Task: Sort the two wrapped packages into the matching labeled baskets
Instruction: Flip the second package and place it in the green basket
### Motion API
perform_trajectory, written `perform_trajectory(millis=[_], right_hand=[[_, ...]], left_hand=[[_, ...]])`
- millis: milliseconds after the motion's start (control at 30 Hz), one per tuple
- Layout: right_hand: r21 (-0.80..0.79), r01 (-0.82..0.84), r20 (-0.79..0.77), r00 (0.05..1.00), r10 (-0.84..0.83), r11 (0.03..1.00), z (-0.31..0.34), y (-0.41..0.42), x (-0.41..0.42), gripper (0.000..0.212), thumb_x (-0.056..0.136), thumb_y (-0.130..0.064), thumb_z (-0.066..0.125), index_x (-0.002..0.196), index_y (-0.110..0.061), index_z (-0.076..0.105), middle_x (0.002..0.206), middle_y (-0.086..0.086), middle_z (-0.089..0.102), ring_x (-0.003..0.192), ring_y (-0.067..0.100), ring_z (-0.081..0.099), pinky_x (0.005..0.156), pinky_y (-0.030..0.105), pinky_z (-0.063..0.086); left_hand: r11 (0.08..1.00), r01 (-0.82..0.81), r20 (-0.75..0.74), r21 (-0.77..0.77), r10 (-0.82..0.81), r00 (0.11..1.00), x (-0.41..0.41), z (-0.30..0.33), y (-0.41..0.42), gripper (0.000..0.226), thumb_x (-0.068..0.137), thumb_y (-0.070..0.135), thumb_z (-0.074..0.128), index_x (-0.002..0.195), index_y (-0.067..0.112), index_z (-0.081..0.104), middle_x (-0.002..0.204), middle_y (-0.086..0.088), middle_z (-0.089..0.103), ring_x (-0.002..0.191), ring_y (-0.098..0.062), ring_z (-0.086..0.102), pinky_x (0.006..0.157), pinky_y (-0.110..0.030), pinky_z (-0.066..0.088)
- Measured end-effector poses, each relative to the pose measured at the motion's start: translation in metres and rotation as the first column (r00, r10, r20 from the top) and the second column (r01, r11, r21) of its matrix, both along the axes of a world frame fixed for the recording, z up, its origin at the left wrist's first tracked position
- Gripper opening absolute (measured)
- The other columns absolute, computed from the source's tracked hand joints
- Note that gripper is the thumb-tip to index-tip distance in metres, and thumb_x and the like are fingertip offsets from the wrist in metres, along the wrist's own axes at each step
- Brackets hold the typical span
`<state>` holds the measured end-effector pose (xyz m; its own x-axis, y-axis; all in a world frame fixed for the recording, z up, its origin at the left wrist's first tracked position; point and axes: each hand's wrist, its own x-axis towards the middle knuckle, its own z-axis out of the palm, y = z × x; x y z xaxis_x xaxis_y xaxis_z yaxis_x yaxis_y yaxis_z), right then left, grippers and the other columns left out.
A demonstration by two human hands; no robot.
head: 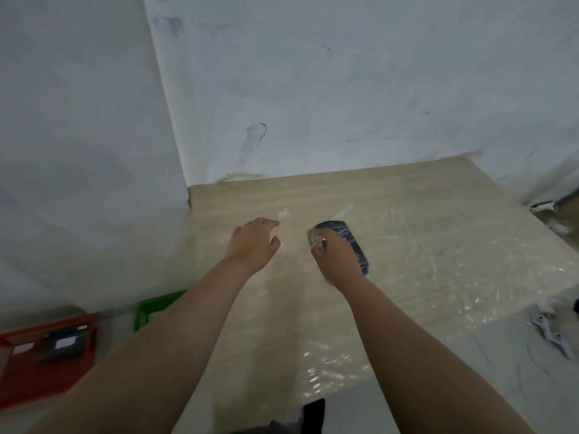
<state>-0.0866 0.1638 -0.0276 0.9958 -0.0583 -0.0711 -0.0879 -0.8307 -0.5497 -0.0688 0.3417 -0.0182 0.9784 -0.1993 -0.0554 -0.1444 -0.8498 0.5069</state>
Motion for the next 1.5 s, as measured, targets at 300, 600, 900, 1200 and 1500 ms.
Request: perform_trajectory(millis=[300, 600, 900, 1200, 1500], right_hand=[[0.039, 0.093, -0.146, 0.986, -0.087, 0.995, -0.059, -0.146, 0.046, 0.043, 0.091, -0.028, 0.049, 0.131, -0.014, 0.042, 0.131, 0.010, 0.053, 0.118, 0.028, 0.050, 0.096, 0.040, 0.043], [-0.078, -0.125, -0.231, 0.967, 0.104, 0.989, -0.107, -0.171, 0.047, 0.059, 0.093, -0.049, 0.039, 0.137, -0.012, 0.032, 0.148, 0.010, 0.034, 0.140, 0.029, 0.021, 0.115, 0.043, 0.023], [-0.017, -0.174, -0.223, 0.961, 0.166, 0.985, -0.112, -0.164, 0.053, 0.060, 0.090, -0.046, 0.046, 0.136, -0.011, 0.032, 0.147, 0.009, 0.035, 0.142, 0.029, 0.015, 0.116, 0.044, 0.018], [0.118, -0.246, 0.025, 0.969, 0.245, 0.962, -0.071, -0.108, 0.049, 0.058, 0.084, -0.031, 0.057, 0.136, -0.022, 0.031, 0.123, 0.006, 0.046, 0.098, 0.025, 0.056, 0.071, 0.034, 0.050], [-0.126, -0.446, 0.150, 0.874, 0.461, 0.886, -0.071, -0.015, -0.010, 0.063, 0.071, -0.031, 0.072, 0.128, -0.018, 0.050, 0.111, 0.015, 0.057, 0.093, 0.033, 0.059, 0.063, 0.038, 0.056]], left_hand=[[0.999, 0.017, -0.128, 0.043, -0.011, 0.992, 0.063, -0.046, -0.146, 0.043, 0.091, 0.023, 0.044, 0.134, 0.018, 0.044, 0.138, -0.006, 0.048, 0.124, -0.025, 0.047, 0.105, -0.043, 0.037], [0.967, 0.100, -0.250, 0.234, -0.040, 0.967, 0.114, -0.094, -0.222, 0.058, 0.092, 0.044, 0.043, 0.143, 0.024, 0.023, 0.157, -0.009, 0.008, 0.145, -0.032, -0.001, 0.113, -0.062, 0.004], [0.965, -0.082, -0.214, 0.249, 0.137, 0.967, 0.132, -0.102, -0.222, 0.062, 0.081, 0.050, 0.058, 0.128, 0.014, 0.040, 0.133, -0.012, 0.042, 0.126, -0.033, 0.036, 0.106, -0.061, 0.025], [0.836, -0.365, -0.180, -0.409, 0.319, 0.931, 0.109, -0.080, -0.127, 0.042, 0.081, 0.025, 0.064, 0.118, 0.012, 0.047, 0.118, -0.013, 0.048, 0.102, -0.025, 0.050, 0.084, -0.033, 0.044], [0.764, -0.468, -0.361, -0.444, 0.325, 0.874, 0.052, -0.072, -0.037, 0.042, 0.086, 0.028, 0.057, 0.124, 0.012, 0.054, 0.123, -0.018, 0.057, 0.112, -0.030, 0.057, 0.101, -0.047, 0.044]])
